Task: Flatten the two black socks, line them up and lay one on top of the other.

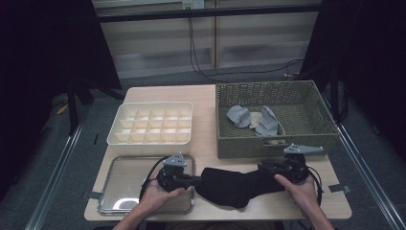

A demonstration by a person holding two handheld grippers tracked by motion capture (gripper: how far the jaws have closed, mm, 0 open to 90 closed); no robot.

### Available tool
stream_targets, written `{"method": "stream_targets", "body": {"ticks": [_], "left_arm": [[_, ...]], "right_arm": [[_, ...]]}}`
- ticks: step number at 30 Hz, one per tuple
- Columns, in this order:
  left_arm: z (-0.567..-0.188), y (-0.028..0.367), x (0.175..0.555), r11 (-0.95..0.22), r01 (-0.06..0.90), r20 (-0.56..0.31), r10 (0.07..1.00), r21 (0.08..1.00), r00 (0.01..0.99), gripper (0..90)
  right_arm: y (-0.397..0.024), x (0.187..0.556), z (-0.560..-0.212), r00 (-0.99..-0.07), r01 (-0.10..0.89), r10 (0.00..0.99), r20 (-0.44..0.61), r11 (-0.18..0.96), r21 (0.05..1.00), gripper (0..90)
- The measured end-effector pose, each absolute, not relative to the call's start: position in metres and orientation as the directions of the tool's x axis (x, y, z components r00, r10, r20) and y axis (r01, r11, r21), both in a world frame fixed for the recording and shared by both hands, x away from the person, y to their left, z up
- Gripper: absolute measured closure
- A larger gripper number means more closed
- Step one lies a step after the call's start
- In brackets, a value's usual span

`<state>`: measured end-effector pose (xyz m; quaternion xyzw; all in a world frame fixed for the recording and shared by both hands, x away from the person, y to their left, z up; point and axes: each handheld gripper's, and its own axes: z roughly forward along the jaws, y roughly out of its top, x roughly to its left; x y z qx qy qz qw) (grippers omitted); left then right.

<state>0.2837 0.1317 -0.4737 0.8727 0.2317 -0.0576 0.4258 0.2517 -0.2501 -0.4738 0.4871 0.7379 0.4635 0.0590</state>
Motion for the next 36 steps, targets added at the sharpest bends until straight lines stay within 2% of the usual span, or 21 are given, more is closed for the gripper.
{"method": "stream_targets", "body": {"ticks": [5, 12, 15, 16, 17, 18, 23, 36], "left_arm": [[-0.476, 0.129, 0.284, -0.55, 0.452, -0.299, 0.348, 0.702, 0.889, 87.3], [-0.48, 0.129, 0.283, -0.553, 0.459, -0.304, 0.352, 0.696, 0.885, 87.5], [-0.48, 0.13, 0.283, -0.559, 0.456, -0.298, 0.354, 0.692, 0.887, 87.5], [-0.481, 0.13, 0.283, -0.558, 0.459, -0.299, 0.358, 0.691, 0.885, 87.5], [-0.481, 0.131, 0.284, -0.561, 0.46, -0.299, 0.359, 0.688, 0.884, 87.5], [-0.481, 0.132, 0.285, -0.558, 0.464, -0.303, 0.361, 0.687, 0.882, 87.5], [-0.48, 0.135, 0.289, -0.539, 0.474, -0.311, 0.369, 0.697, 0.876, 87.7], [-0.468, 0.142, 0.29, -0.493, 0.475, -0.319, 0.369, 0.729, 0.873, 88.2]], "right_arm": [[-0.249, 0.252, -0.487, -0.5, 0.7, 0.789, 0.357, 0.126, 0.703, 59.7], [-0.247, 0.247, -0.496, -0.512, 0.729, 0.778, 0.365, 0.168, 0.663, 60.0], [-0.244, 0.245, -0.499, -0.52, 0.731, 0.784, 0.341, 0.201, 0.653, 62.9], [-0.243, 0.245, -0.499, -0.521, 0.726, 0.788, 0.328, 0.207, 0.656, 65.6], [-0.241, 0.245, -0.499, -0.532, 0.719, 0.787, 0.314, 0.224, 0.658, 72.0], [-0.241, 0.245, -0.499, -0.532, 0.719, 0.787, 0.314, 0.224, 0.658, 72.0], [-0.243, 0.25, -0.497, -0.527, 0.708, 0.789, 0.317, 0.2, 0.677, 83.2], [-0.261, 0.233, -0.476, -0.511, 0.649, 0.787, 0.346, 0.088, 0.756, 85.7]]}}
